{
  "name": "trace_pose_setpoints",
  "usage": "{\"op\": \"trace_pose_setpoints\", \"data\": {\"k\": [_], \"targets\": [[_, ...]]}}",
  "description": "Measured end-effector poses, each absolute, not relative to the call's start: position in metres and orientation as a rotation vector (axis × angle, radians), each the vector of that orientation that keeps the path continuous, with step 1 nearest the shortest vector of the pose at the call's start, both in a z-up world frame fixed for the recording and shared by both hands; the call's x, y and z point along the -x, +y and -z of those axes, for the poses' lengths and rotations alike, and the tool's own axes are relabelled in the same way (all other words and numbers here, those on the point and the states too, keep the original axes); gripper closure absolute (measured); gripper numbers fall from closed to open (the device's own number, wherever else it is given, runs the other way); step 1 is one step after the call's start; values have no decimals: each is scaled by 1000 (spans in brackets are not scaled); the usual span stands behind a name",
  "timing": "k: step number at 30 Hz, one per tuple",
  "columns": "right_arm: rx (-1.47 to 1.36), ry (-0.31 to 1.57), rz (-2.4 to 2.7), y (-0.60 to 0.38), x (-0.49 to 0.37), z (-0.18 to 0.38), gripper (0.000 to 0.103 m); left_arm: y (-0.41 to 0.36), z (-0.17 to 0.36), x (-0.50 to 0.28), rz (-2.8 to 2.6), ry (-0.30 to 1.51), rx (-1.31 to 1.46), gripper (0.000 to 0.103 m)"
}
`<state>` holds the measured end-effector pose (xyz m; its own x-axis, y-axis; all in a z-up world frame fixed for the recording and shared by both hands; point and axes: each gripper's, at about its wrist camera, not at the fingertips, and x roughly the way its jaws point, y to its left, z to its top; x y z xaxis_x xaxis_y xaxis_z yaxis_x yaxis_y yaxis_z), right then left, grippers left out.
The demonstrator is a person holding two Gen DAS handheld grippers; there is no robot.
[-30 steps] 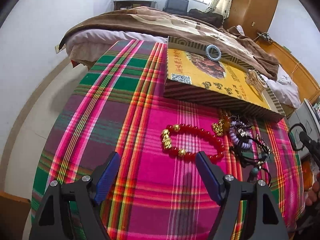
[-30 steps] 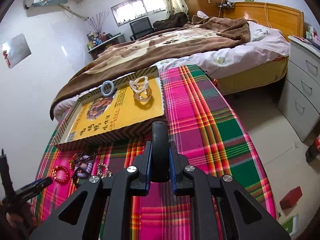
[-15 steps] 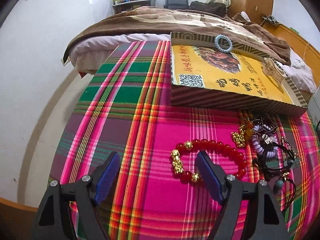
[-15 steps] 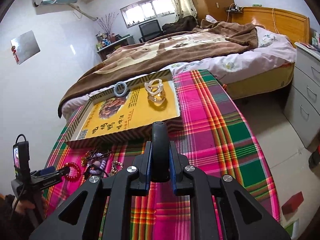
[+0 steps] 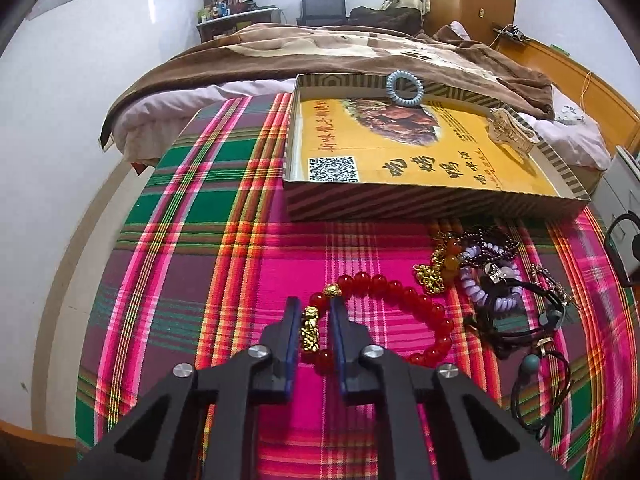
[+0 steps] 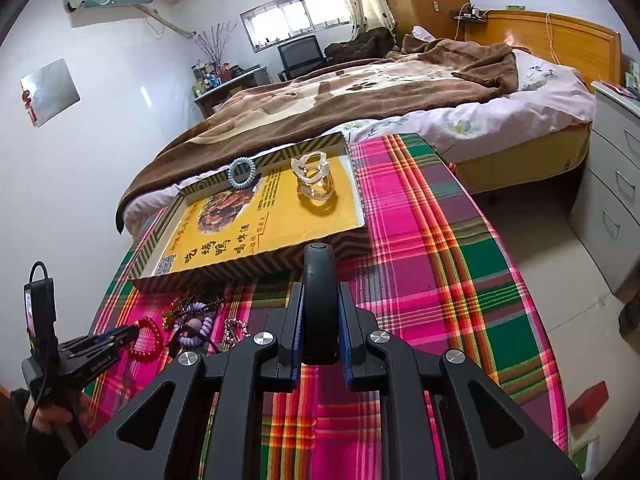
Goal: Organize jewelry
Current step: 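Lift the watch band with the right tool while the left tool grasps the red bead bracelet, then carry the watch band and red bracelet into the yellow tray and release both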
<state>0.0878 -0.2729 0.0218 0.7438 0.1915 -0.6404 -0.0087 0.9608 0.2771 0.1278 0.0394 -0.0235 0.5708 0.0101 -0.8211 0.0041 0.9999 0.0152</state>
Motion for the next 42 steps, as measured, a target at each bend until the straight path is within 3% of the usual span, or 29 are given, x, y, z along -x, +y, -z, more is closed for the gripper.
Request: {"op": "trace_pose_setpoints", "data": {"k": [10, 25, 42], "targets": [[-248, 716, -113, -271, -83, -28, 88, 45, 10, -121, 21, 928, 49, 94], [-206, 656, -125, -259, -80, -59, 88, 33, -62, -112, 106, 773, 52, 94], [-157, 616, -158, -234, -117, -92, 88, 26, -111, -151, 166, 691, 34, 96]]}}
